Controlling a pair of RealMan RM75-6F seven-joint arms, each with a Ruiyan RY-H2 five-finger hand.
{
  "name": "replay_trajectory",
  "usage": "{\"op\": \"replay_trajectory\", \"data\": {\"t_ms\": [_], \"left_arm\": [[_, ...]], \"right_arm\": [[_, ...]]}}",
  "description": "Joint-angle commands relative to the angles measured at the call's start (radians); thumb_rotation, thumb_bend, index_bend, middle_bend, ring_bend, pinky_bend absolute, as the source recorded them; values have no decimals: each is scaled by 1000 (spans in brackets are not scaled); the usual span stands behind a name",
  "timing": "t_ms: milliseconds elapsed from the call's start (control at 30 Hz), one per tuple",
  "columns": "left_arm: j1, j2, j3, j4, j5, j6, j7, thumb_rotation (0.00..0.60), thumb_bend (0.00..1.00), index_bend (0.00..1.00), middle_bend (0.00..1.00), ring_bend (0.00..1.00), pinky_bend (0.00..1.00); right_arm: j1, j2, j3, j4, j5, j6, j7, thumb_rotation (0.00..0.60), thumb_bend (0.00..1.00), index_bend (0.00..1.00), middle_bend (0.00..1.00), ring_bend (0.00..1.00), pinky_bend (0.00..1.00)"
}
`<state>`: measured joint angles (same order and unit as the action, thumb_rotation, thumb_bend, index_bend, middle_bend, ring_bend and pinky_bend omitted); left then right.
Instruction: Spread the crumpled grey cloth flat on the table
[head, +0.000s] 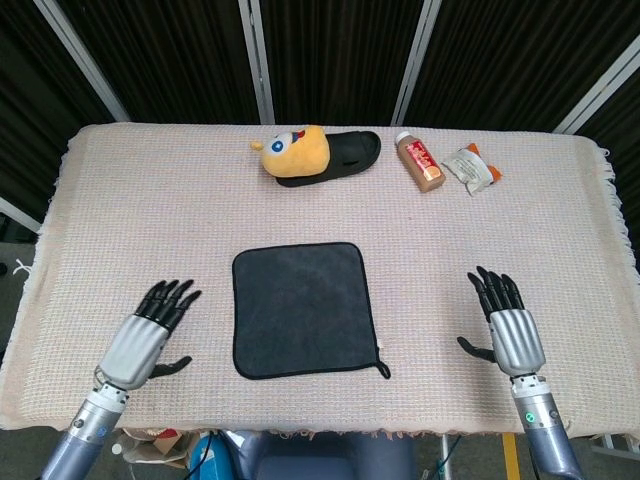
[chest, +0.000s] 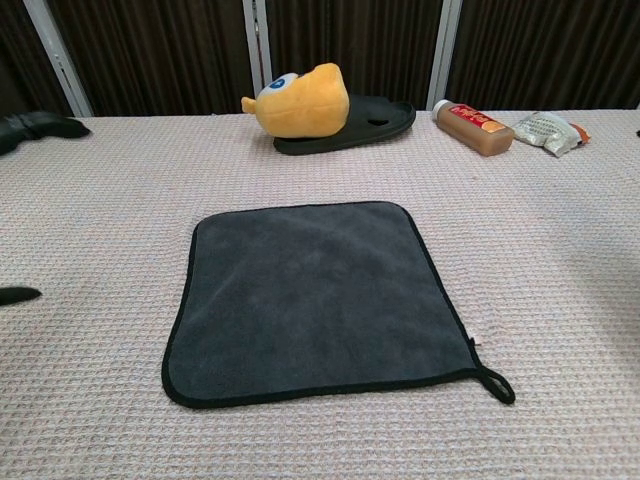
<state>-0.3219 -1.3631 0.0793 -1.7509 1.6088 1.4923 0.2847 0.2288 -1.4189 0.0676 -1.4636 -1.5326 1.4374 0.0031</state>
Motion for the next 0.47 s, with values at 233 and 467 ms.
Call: {"op": "replay_trajectory", "data": {"t_ms": [233,467], "left_arm": [[155,-8,-69,142,-45,226,-40,600,69,0,0,0,7],[210,28,-56,205,-71,249,-121,600,69,0,0,0,7]], "right_arm": [[-94,58,-17,-25,17,115,-21,600,164,0,0,0,0],[-127,104,-22,-44,35,130,16,600,164,0,0,0,0]]}}
